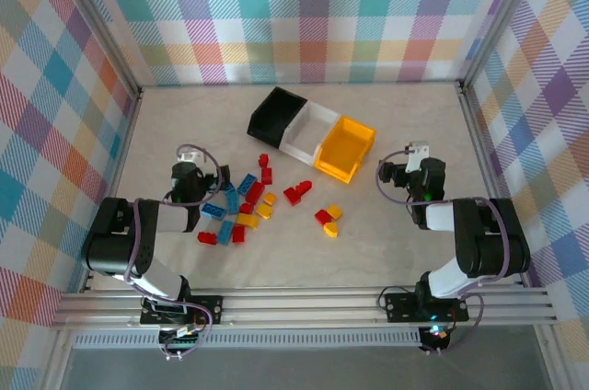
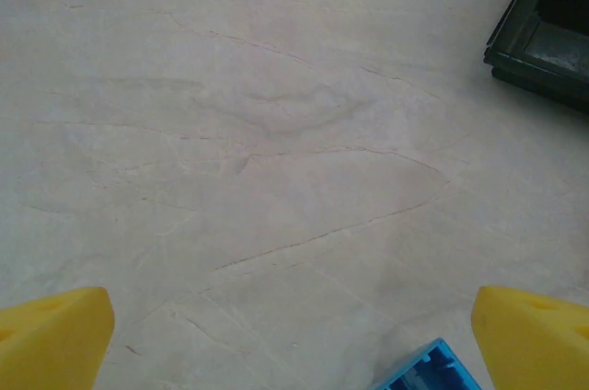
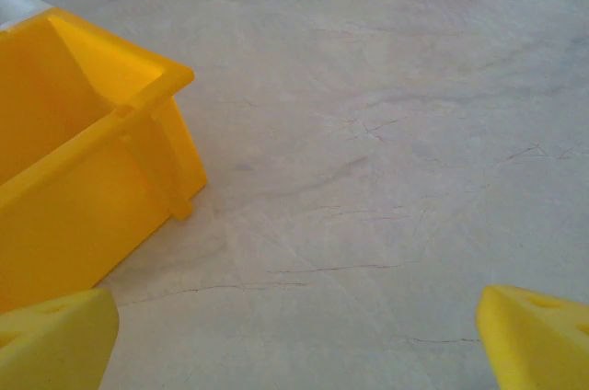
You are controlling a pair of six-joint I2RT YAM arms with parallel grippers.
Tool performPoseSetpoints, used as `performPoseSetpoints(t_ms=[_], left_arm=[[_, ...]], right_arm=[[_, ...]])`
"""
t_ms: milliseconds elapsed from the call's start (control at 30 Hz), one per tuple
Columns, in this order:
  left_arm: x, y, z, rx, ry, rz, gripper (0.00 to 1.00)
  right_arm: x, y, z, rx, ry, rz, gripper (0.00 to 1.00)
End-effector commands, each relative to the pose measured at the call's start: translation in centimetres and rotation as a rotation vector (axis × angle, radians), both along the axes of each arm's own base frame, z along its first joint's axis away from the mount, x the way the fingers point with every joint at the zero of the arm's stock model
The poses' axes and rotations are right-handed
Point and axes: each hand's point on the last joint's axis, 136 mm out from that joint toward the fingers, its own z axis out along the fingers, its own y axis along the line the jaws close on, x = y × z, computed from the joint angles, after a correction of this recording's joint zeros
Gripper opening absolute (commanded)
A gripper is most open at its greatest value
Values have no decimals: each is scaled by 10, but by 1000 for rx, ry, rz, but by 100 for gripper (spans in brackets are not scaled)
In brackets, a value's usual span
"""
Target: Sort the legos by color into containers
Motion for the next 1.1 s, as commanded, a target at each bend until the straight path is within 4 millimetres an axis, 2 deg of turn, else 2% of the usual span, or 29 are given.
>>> performPoseSetpoints(t_ms=[0, 767, 933, 1067], left_arm=[[6, 0, 10, 2, -38, -13, 100], [6, 0, 10, 2, -39, -12, 100], [12, 27, 29, 17, 13, 165, 100], [9, 28, 43, 4, 64, 179, 100]], right_arm=[[3, 0, 4, 7, -16, -2, 100], [3, -1, 5, 11, -16, 0, 100], [4, 0, 16, -3, 5, -7, 100], [-1, -5, 28, 21, 82, -59, 100]])
